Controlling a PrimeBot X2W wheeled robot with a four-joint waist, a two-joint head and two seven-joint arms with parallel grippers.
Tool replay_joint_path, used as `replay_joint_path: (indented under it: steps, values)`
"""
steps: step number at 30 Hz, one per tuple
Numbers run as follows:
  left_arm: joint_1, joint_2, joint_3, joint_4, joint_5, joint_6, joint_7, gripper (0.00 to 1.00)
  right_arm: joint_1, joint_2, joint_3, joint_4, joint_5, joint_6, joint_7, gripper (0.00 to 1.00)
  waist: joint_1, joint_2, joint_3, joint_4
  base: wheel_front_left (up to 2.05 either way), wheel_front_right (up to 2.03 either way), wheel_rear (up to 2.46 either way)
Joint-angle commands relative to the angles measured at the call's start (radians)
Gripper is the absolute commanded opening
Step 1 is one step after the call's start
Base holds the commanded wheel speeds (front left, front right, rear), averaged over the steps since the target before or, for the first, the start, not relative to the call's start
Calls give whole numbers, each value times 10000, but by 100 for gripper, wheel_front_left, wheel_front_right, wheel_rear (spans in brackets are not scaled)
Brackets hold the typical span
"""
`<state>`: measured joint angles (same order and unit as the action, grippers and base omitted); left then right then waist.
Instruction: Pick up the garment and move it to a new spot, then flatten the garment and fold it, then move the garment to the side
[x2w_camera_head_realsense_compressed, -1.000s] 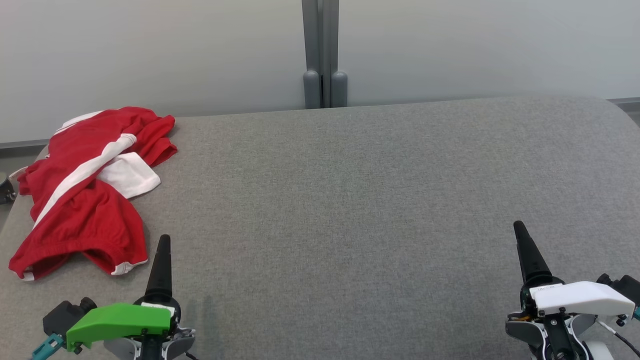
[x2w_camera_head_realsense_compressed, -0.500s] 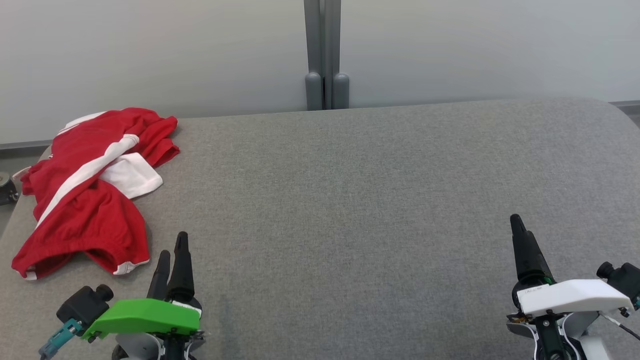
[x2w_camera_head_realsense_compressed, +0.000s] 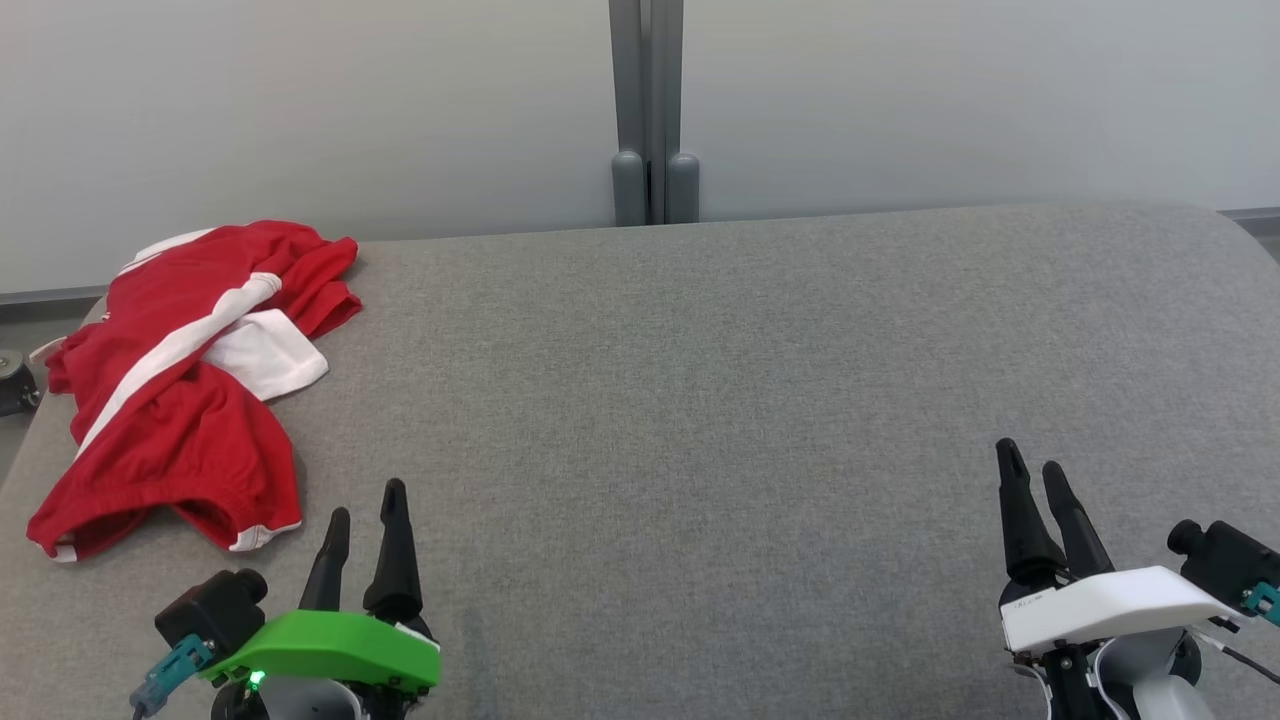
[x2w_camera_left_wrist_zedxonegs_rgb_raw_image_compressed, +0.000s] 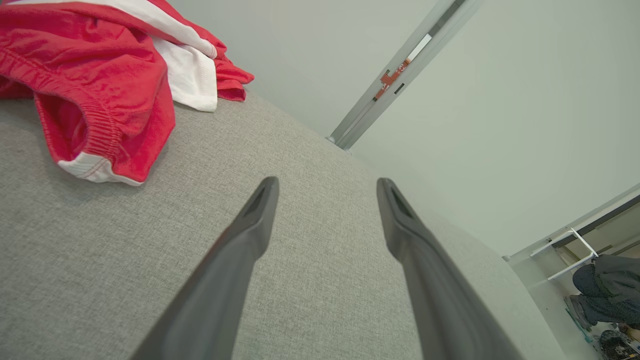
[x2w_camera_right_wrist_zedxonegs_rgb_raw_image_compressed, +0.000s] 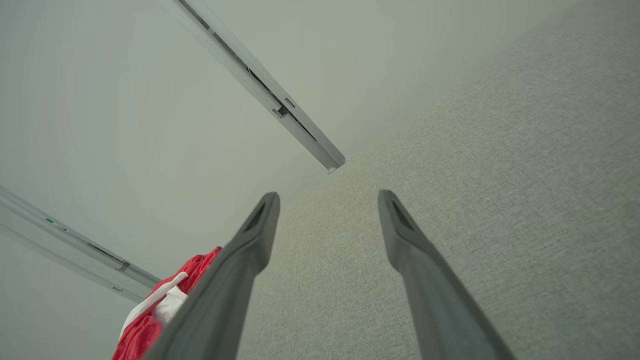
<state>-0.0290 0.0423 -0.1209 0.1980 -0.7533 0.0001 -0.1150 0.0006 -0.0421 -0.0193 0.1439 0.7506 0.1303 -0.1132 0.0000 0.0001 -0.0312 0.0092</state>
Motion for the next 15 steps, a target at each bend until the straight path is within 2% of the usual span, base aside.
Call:
replay_joint_path:
  steps: [1,15]
  values:
    - [46,69,-39,-49,331,45,-94,100,47,-60,23,-98,-357,4,-105,100,0,-1,-11,1,0,0,0]
    - [216,82,-351,285,1928,186,-475,100,251,-71,191,-66,-2166,4,-495,100,0,-1,-104,44,0,0,0]
